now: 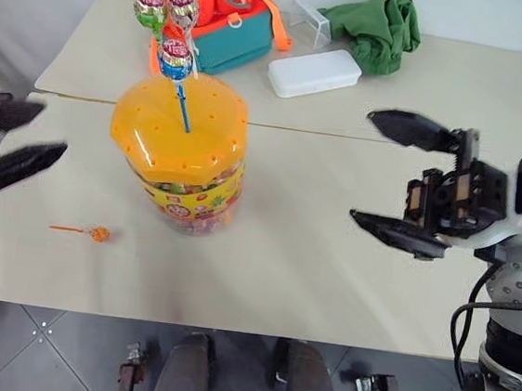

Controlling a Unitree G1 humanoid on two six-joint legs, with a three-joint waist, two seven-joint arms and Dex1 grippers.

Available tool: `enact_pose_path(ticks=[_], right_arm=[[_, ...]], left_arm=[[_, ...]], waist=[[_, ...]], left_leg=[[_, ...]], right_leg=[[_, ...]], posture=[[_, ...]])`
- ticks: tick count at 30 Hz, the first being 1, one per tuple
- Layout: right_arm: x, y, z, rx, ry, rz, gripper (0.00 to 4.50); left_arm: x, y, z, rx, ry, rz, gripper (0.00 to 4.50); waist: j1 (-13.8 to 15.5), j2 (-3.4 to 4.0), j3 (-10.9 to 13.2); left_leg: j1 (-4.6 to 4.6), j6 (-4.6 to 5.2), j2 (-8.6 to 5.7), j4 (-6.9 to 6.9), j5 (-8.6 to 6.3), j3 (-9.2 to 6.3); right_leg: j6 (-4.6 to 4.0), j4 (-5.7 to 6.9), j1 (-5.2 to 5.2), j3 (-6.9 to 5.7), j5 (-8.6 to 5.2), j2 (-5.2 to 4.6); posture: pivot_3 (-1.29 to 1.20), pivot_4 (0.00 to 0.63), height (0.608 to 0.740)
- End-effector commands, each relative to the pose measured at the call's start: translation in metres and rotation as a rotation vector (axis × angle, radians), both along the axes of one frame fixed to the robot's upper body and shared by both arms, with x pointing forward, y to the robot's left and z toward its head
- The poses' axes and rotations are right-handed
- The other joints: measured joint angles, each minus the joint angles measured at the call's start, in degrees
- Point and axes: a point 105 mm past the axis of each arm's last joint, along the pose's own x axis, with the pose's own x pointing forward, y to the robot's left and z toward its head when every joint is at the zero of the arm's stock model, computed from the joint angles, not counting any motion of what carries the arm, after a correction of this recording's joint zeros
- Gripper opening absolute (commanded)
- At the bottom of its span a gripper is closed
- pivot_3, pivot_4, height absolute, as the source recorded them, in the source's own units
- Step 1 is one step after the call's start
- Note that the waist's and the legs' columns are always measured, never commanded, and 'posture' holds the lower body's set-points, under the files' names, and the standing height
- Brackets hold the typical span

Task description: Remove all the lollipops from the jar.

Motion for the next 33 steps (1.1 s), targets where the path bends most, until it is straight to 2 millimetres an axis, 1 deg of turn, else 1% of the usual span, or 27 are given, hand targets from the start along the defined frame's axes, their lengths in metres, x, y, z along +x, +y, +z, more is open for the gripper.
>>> enact_pose_path(ticks=[1, 3, 5, 7, 11, 12, 14, 19, 23, 24, 26, 28, 30, 32, 33], right_arm=[[-0.008, -0.001, 0.013, 0.057, -0.029, -0.021, 4.5], [-0.01, -0.001, 0.014, 0.063, -0.028, -0.027, 4.5], [-0.012, 0.0, 0.014, 0.063, -0.03, -0.035, 4.5], [-0.013, 0.001, 0.014, 0.064, -0.032, -0.042, 4.5], [-0.015, 0.001, 0.015, 0.072, -0.041, -0.062, 4.5], [-0.015, 0.001, 0.015, 0.072, -0.04, -0.063, 4.5], [-0.015, 0.001, 0.015, 0.071, -0.041, -0.07, 4.5], [-0.014, 0.0, 0.013, 0.065, -0.043, -0.084, 4.5], [-0.015, -0.001, 0.011, 0.063, -0.041, -0.087, 4.5], [-0.015, -0.001, 0.011, 0.061, -0.041, -0.087, 4.5], [-0.015, -0.001, 0.01, 0.058, -0.041, -0.082, 4.5], [-0.017, 0.002, 0.008, 0.043, -0.046, -0.054, 4.5], [-0.019, 0.004, 0.006, 0.028, -0.055, -0.022, 4.5], [-0.02, 0.006, 0.004, 0.003, -0.065, 0.014, 4.5], [-0.02, 0.009, 0.001, -0.024, -0.073, 0.041, 4.5]], left_arm=[[0.022, -0.028, 0.016, -0.011, -0.014, -0.1, 3.76], [0.033, -0.039, 0.019, 0.001, -0.004, -0.139, 3.76], [0.045, -0.043, 0.017, 0.018, 0.016, -0.14, 3.76], [0.05, -0.046, 0.015, 0.047, 0.03, -0.142, 3.76], [0.054, -0.05, 0.016, 0.028, 0.06, -0.176, 3.76], [0.055, -0.05, 0.016, 0.022, 0.069, -0.183, 3.38], [0.054, -0.053, 0.015, 0.03, 0.068, -0.204, 2.89], [0.05, -0.058, 0.014, 0.029, 0.069, -0.26, 1.29], [0.046, -0.058, 0.018, 0.003, 0.066, -0.294, 0.03], [0.046, -0.057, 0.02, -0.009, 0.055, -0.288, 0.01], [0.047, -0.05, 0.028, -0.067, 0.02, -0.272, 0.01], [0.044, -0.033, 0.045, -0.199, -0.019, -0.249, 0.01], [0.041, -0.013, 0.054, -0.304, -0.029, -0.213, 0.01], [0.039, 0.011, 0.056, -0.373, -0.023, -0.133, 0.01], [0.039, 0.029, 0.05, -0.387, 0.002, -0.048, 0.01]], waist=[[0.2, -0.02, 0.0], [-0.1, -0.01, 0.0], [-0.6, -0.02, 0.0], [-1.0, -0.02, 0.0], [-1.0, -0.05, 0.0], [-0.8, -0.05, 0.0], [-0.8, -0.06, 0.0], [-0.7, -0.06, 0.0], [-0.7, -0.06, 0.0], [-0.7, -0.06, 0.0], [-0.6, -0.06, 0.0], [-0.6, -0.06, 0.0], [-0.8, -0.07, 0.0], [-1.1, -0.07, 0.0], [-1.2, -0.07, 0.0]], left_leg=[[0.0, 0.03, -0.01, 0.06, -0.02, 0.02], [-0.01, 0.08, -0.04, 0.09, -0.05, 0.12], [-0.07, 0.12, -0.04, 0.04, -0.08, 0.36], [-0.16, 0.12, -0.02, 0.0, -0.08, 0.46], [-0.18, 0.12, 0.02, -0.04, -0.08, 0.55], [-0.19, 0.12, 0.02, -0.01, -0.08, 0.54], [-0.21, 0.15, 0.02, 0.11, -0.1, 0.55], [-0.33, 0.19, 0.02, 0.39, -0.12, 0.52], [-0.45, 0.24, 0.02, 0.49, -0.15, 0.49], [-0.48, 0.24, 0.02, 0.5, -0.15, 0.48], [-0.54, 0.24, 0.02, 0.53, -0.15, 0.43], [-0.63, 0.24, 0.02, 0.59, -0.15, 0.37], [-0.66, 0.24, 0.02, 0.6, -0.15, 0.32], [-0.64, 0.24, 0.03, 0.57, -0.15, 0.32], [-0.62, 0.24, 0.03, 0.56, -0.15, 0.32]], right_leg=[[0.02, 0.03, 0.01, 0.03, 0.01, 0.0], [0.06, 0.01, -0.02, 0.06, 0.04, 0.0], [0.07, 0.04, -0.25, 0.22, 0.04, 0.0], [0.07, 0.09, -0.45, 0.24, 0.04, 0.02], [0.07, 0.09, -0.53, 0.28, 0.04, 0.03], [0.07, 0.08, -0.53, 0.28, 0.04, 0.03], [0.08, 0.09, -0.5, 0.32, 0.04, 0.03], [0.09, 0.16, -0.5, 0.33, 0.05, 0.03], [0.1, 0.16, -0.54, 0.31, 0.05, 0.02], [0.1, 0.16, -0.56, 0.31, 0.06, 0.03], [0.1, 0.17, -0.58, 0.27, 0.06, 0.02], [0.11, 0.17, -0.62, 0.23, 0.06, 0.03], [0.12, 0.17, -0.62, 0.2, 0.07, 0.02], [0.12, 0.18, -0.63, 0.2, 0.07, 0.03], [0.12, 0.21, -0.63, 0.2, 0.07, 0.03]], posture=[[0.0, 0.15, 0.74], [0.0, 0.15, 0.74], [0.0, 0.15, 0.74], [0.0, 0.15, 0.74], [0.0, 0.15, 0.74], [0.0, 0.15, 0.74], [0.0, 0.15, 0.74], [0.0, 0.15, 0.74], [0.0, 0.15, 0.74], [0.0, 0.15, 0.74], [0.0, 0.15, 0.74], [0.0, 0.15, 0.74], [0.0, 0.15, 0.74], [0.0, 0.15, 0.74], [0.0, 0.15, 0.74]])
